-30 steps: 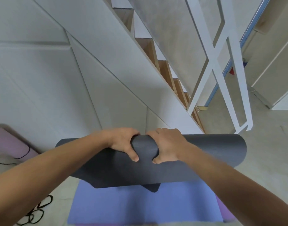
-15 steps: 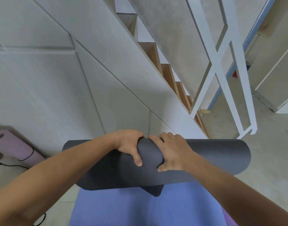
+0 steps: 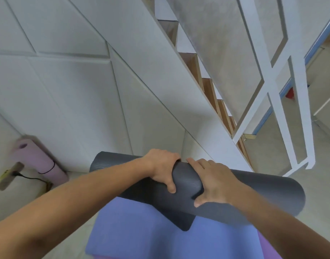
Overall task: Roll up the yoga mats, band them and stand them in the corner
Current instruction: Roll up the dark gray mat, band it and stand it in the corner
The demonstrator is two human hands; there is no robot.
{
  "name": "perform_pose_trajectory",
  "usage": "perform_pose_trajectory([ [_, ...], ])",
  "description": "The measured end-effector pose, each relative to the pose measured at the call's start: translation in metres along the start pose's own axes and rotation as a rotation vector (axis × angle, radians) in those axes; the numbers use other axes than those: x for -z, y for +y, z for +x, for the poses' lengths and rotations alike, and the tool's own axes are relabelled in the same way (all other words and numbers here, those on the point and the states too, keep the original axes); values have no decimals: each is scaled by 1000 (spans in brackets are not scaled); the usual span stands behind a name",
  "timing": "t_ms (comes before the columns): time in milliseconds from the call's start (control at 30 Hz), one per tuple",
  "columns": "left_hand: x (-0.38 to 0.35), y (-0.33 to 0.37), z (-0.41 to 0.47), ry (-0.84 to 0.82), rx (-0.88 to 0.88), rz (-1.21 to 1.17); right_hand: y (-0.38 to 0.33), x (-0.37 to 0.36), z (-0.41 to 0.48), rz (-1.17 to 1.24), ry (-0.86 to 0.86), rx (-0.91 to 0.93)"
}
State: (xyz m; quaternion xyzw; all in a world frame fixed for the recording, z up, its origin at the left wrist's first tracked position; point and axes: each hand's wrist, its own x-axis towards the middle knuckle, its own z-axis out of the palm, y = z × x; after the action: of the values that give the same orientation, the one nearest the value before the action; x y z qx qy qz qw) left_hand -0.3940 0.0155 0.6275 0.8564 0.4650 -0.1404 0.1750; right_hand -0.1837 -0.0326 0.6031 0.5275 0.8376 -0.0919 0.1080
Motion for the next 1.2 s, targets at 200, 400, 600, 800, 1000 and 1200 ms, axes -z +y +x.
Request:
perform_pose_trajectory([
  [200,-1,2,-11,-56,-29,12,2,20,11,137,-43,14],
  [400,-11,4,-13,165,-42,242,3,32,12,283,-122,2],
  [600,20,-15,-6,-171,35,-269,-16,5,7,-68,87,19],
  [800,4,0,-16,-52,-49,180,2,26,13,254,-119,-6],
  [1000,-1,1,-11,101,-63,263,1,24,6,314,-126,-15],
  [1200,18,-16,-7,-215,28,-247,-9,-5,0,-32,47,25],
])
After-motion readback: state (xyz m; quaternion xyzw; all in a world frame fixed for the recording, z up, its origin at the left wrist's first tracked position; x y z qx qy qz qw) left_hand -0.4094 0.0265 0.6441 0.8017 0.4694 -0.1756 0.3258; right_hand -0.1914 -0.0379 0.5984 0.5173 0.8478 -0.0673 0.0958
